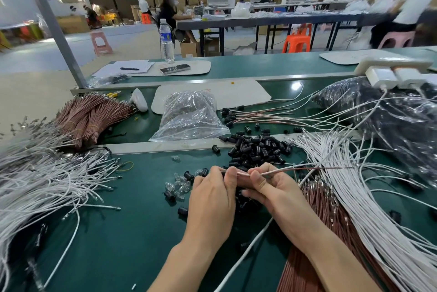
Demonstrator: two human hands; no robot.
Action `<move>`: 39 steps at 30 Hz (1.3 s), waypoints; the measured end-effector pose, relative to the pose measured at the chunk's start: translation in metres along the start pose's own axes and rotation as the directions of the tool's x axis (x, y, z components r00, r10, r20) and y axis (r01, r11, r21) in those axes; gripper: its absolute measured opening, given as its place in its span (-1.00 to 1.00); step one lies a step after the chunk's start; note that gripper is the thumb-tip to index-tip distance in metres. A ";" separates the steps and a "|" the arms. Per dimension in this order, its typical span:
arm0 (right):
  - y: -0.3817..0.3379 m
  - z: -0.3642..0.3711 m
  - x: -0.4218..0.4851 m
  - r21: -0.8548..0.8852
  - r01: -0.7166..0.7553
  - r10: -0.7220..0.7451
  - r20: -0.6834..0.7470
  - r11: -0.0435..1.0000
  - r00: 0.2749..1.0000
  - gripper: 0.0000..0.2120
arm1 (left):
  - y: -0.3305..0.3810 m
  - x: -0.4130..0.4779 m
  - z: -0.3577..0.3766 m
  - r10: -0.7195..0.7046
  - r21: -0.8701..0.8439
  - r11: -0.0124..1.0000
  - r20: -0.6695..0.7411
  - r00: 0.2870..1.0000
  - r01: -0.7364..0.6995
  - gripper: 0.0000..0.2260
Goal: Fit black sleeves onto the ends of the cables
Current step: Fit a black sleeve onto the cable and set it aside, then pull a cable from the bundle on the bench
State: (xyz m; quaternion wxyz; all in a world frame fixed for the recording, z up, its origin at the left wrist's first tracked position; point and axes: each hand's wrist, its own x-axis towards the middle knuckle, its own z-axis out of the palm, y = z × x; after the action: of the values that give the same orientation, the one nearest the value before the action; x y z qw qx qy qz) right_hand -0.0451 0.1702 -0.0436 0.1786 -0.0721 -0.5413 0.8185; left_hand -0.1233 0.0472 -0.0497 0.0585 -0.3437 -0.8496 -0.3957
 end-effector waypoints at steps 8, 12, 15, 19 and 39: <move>-0.007 0.008 -0.003 0.095 -0.003 0.008 -0.054 0.996 0.999 -0.89 | -0.003 -0.006 -0.003 -0.008 -0.187 0.982 -0.077 0.997 -0.007 -0.62; -0.025 0.006 -0.007 0.147 0.076 -0.041 -0.230 0.986 0.972 -0.83 | 0.003 -0.003 -0.019 -0.213 -0.535 0.844 -0.290 0.933 0.026 -0.64; -0.038 -0.001 -0.013 0.171 0.128 -0.069 -0.314 0.977 0.947 -0.83 | -0.004 0.000 -0.046 -0.391 -0.684 0.729 -0.401 0.828 0.012 -0.64; -0.062 0.003 -0.009 0.048 0.144 -0.123 -0.305 0.988 0.944 -0.84 | 0.000 0.014 -0.078 -0.499 -0.782 0.624 -0.392 0.773 0.006 -0.67; -0.136 -0.093 0.096 -0.879 -0.214 -0.242 -0.338 0.425 0.909 -0.70 | 0.026 0.140 -0.024 -0.382 -0.595 0.661 0.258 0.887 0.458 -0.72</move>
State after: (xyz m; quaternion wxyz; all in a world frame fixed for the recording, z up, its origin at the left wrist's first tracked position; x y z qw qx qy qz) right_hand -0.0755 0.3335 0.0499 0.2294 -0.3241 -0.8435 0.3616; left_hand -0.2172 0.1173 0.0349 -0.2025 -0.1585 -0.7204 -0.6441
